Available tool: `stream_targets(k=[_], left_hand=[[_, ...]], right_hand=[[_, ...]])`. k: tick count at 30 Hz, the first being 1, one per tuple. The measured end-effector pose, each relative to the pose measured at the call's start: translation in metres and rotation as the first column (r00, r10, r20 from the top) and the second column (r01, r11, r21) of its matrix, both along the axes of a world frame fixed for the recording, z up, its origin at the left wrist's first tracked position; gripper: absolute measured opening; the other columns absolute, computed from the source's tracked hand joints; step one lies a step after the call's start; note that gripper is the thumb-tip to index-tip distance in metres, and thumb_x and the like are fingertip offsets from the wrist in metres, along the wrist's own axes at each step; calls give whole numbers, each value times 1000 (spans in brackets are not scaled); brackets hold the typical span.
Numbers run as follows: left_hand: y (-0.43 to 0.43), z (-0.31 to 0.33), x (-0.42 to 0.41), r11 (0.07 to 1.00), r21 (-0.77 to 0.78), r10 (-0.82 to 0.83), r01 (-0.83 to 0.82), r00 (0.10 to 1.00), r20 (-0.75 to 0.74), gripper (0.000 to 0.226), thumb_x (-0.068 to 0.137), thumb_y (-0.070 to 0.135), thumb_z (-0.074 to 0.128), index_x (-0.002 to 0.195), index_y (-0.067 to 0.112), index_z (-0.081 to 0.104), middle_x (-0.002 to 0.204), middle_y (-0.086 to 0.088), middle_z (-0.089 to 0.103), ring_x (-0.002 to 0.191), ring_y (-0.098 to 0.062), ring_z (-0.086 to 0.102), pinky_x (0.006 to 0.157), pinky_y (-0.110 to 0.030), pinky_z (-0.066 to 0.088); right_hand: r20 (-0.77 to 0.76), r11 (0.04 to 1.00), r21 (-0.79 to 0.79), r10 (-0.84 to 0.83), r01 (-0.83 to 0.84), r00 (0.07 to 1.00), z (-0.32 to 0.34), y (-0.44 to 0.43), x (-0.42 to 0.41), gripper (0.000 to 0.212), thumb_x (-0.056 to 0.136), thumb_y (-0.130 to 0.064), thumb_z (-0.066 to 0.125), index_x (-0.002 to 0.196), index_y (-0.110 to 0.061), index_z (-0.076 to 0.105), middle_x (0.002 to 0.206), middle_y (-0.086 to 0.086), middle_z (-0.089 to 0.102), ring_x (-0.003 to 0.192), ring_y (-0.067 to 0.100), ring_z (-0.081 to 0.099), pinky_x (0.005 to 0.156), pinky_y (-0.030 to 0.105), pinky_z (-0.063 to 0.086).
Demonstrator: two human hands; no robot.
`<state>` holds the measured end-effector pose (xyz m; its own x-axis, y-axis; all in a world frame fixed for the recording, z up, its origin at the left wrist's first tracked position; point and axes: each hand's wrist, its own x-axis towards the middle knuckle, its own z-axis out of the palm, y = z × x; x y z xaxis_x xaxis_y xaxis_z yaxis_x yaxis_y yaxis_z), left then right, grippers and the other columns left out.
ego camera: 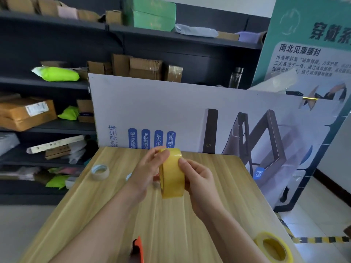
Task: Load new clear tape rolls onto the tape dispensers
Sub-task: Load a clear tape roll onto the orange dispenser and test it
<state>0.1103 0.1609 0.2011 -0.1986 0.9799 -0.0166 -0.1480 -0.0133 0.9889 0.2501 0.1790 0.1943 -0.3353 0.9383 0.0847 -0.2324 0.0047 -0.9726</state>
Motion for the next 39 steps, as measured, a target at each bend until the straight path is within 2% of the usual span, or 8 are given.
stream_targets(k=[6,15,20,23,26,30,35,39], left_hand=[[-14,11,8,996,-14,94,-94,995,39,52,66,56,65,106,22,60,103,-7,62,98,-28,61,94,-55,47],[-33,25,-15,926,342,196,-162,978,-67,60,55,43,72,109,23,57,104,-4,59,86,-2,61,69,-17,51],[-43,24,-44,905,425,184,-31,928,-324,56,63,43,75,114,33,55,122,-6,51,108,-24,56,87,-42,53],[-45,26,-65,906,423,120,7,955,-273,57,66,49,75,116,32,54,123,-8,51,105,-27,58,86,-43,52],[-41,30,-87,962,268,93,-53,986,-138,79,54,78,68,118,35,50,124,-6,54,110,-25,59,86,-38,53],[-41,37,-116,993,96,-60,64,997,-46,72,53,58,74,113,24,54,116,-11,59,102,-26,63,79,-45,55],[-43,30,-148,954,294,35,60,950,-309,81,48,46,84,119,40,46,122,-3,50,111,-28,56,89,-45,54],[-47,28,-167,879,456,210,138,747,-631,85,51,48,82,123,43,37,127,11,35,120,-16,45,95,-40,48]], right_hand=[[-23,995,26,99,-98,995,9,-12,4,20,93,-24,58,98,-11,73,93,8,74,85,20,67,83,41,54],[-24,979,60,194,-193,981,22,-21,-12,32,83,-21,60,111,-6,68,111,24,67,97,29,63,97,51,48],[-119,961,44,275,-272,954,29,-25,-37,37,83,-19,57,113,2,66,114,30,65,101,37,62,96,56,46],[-125,953,79,300,-292,946,30,-27,-56,36,85,-19,57,114,0,65,112,27,66,99,36,63,89,50,48],[-109,947,119,310,-297,944,28,-29,-77,29,82,-19,59,106,-6,69,95,15,69,82,22,64,68,27,51],[-107,951,116,298,-286,948,28,-31,-103,38,68,-20,65,101,-3,68,87,11,66,75,18,61,62,23,49],[-117,954,31,299,-297,947,45,-36,-130,22,82,-22,58,86,-1,65,72,9,63,59,14,58,46,18,45],[-74,961,53,274,-270,959,49,-38,-150,38,89,-34,59,104,0,69,94,18,71,82,24,69,64,27,56]])
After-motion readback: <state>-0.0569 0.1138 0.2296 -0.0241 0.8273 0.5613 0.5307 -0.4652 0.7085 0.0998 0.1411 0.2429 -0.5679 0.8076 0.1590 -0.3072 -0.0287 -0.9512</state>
